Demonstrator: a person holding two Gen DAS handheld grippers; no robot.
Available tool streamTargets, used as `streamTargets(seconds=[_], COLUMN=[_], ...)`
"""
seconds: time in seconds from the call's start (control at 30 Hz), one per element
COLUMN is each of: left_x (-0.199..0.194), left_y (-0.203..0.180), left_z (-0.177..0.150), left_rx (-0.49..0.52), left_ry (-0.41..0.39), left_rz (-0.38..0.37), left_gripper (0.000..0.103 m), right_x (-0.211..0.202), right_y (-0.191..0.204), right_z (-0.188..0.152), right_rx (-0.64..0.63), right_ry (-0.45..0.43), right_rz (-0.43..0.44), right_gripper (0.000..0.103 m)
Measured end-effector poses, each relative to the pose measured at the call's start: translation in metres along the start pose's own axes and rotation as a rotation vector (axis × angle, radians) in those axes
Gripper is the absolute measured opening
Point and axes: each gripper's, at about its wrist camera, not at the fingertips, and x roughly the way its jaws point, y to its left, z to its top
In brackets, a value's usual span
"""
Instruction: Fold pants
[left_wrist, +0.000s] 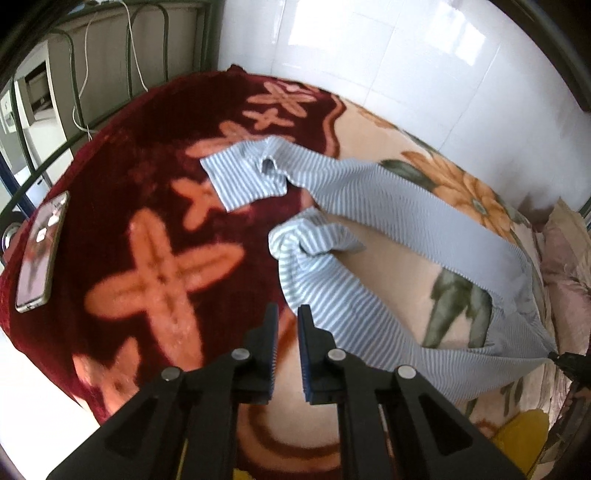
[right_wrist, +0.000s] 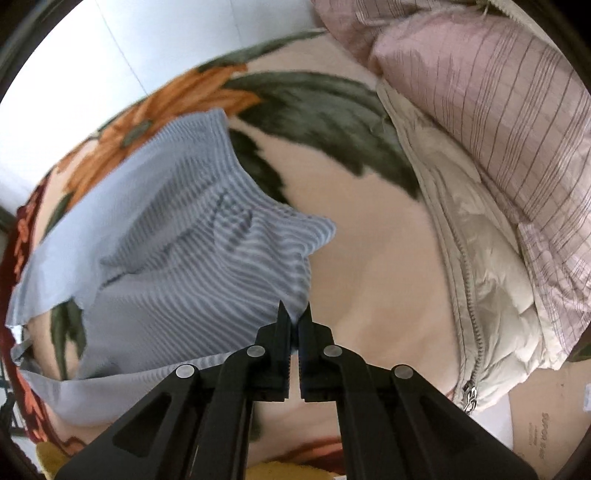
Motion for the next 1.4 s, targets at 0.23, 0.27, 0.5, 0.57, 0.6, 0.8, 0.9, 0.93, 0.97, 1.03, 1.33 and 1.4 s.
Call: streamTargets(seconds=[0.23, 0.27, 0.5, 0.57, 0.6, 0.8, 0.9, 0.93, 0.97, 1.03, 1.33, 1.4], left_x=[0.016, 0.019, 0.033, 0.037, 0.04, 0.057, 0.067, 0.071, 0.075, 0.086, 0.135, 0.141], left_y=[-0.007, -0.008, -0.004, -0.001, 0.0, 0.018, 0.03, 0.034, 0.039, 0.05, 0.077, 0.076], left_z=[0.001, 0.002, 0.017, 0.023, 0.026, 0.052, 0.064, 0.069, 0.074, 0.085, 0.111, 0.114], left_rx=[0.018, 0.022, 0.004, -0.003, -0.004, -0.02, -0.035, -0.041, -0.049, -0.076, -0.196, -0.205], left_ry=[0.046, 0.049, 0.049, 0.047, 0.046, 0.031, 0.022, 0.017, 0.011, 0.005, 0.021, 0.015], left_rz=[0.008, 0.011, 0.007, 0.01, 0.012, 0.043, 0.063, 0.072, 0.08, 0.093, 0.085, 0.086], left_gripper=[0.035, 0.04, 0.049, 0.05, 0.05, 0.05, 0.05, 0.05, 0.05, 0.051, 0.051, 0.056], right_x=[-0.006, -0.013, -0.046, -0.044, -0.041, -0.011, 0.001, 0.005, 0.007, 0.01, 0.021, 0.022], right_y=[0.012, 0.016, 0.082, 0.111, 0.122, 0.189, 0.211, 0.217, 0.221, 0.228, 0.236, 0.235], right_z=[-0.007, -0.007, -0.014, -0.02, -0.023, -0.048, -0.059, -0.062, -0.065, -0.07, -0.075, -0.075], right_rx=[-0.055, -0.065, -0.215, -0.267, -0.287, -0.383, -0.379, -0.374, -0.37, -0.363, -0.387, -0.384], right_ry=[-0.015, -0.032, -0.1, -0.09, -0.086, -0.043, -0.022, -0.02, -0.02, -0.014, -0.016, -0.023], right_rz=[-0.076, -0.079, -0.01, 0.035, 0.051, 0.121, 0.16, 0.172, 0.182, 0.197, 0.171, 0.169], right_gripper=[0.027, 0.029, 0.035, 0.035, 0.035, 0.035, 0.035, 0.035, 0.035, 0.035, 0.035, 0.035])
